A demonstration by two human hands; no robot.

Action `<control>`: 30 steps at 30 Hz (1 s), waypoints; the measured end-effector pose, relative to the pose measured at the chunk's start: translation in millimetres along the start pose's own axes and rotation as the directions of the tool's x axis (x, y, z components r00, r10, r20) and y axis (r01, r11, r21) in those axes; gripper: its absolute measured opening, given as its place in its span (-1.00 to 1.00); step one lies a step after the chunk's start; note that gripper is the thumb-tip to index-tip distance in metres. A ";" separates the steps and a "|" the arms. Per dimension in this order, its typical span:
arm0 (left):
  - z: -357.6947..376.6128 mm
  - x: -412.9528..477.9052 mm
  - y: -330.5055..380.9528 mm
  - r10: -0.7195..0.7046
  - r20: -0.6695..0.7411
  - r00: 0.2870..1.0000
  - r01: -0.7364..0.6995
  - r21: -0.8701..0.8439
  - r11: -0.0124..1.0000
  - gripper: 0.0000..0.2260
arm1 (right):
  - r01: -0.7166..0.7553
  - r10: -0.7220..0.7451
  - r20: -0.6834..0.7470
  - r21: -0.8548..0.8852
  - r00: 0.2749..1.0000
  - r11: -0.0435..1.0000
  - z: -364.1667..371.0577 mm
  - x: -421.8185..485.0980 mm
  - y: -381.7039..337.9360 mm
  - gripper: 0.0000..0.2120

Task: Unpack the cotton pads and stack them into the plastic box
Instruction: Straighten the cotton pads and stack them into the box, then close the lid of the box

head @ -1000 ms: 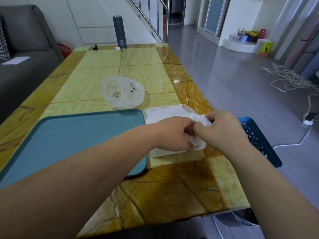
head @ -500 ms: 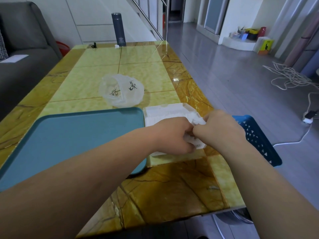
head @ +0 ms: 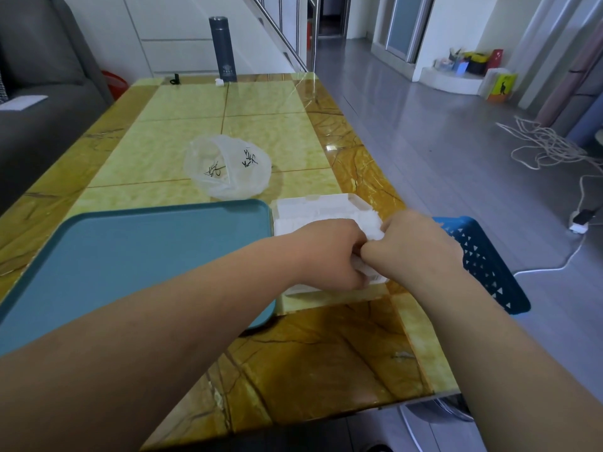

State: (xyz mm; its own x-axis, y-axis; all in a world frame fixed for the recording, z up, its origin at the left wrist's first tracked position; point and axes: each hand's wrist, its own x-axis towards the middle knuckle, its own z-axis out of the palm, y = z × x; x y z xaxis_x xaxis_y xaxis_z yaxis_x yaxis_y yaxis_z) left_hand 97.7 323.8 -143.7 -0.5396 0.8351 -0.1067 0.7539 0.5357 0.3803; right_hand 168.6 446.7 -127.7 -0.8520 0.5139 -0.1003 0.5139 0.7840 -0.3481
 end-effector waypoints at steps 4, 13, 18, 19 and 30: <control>5.0 -4.5 -5.1 0.023 -0.014 1.000 -0.023 0.001 1.000 -0.81 | -0.029 0.029 0.002 -0.063 1.000 0.998 -0.6 -0.2 -6.9 -0.68; 5.7 -24.6 -13.9 -0.036 -0.177 0.984 -0.010 -0.254 0.967 -0.73 | 0.063 -0.078 -0.091 -0.161 0.993 0.985 -0.8 -3.4 -0.6 -0.66; 8.6 -21.3 -14.4 -0.041 -0.185 0.982 -0.005 -0.240 0.971 -0.76 | 0.033 -0.045 -0.105 -0.114 0.993 0.993 11.4 4.3 1.5 -0.86; 8.0 -21.4 -14.7 -0.042 -0.190 0.981 -0.006 -0.246 0.969 -0.77 | 0.013 -0.025 -0.098 -0.123 0.995 0.992 13.9 5.6 0.9 -0.90; -16.0 -34.0 -77.9 -0.551 -0.444 0.706 0.264 -0.557 0.788 -0.82 | 0.315 -0.288 -0.314 0.038 0.905 0.948 19.8 -8.4 -9.6 -0.60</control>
State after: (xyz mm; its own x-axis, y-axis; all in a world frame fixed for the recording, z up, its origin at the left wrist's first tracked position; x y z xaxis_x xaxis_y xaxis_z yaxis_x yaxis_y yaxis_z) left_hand 51.2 251.7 -154.9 -0.9631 0.2392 0.1233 0.2426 0.5733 0.7826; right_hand 168.9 428.0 -141.9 -0.8874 0.3484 0.3018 0.2151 0.8921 -0.3973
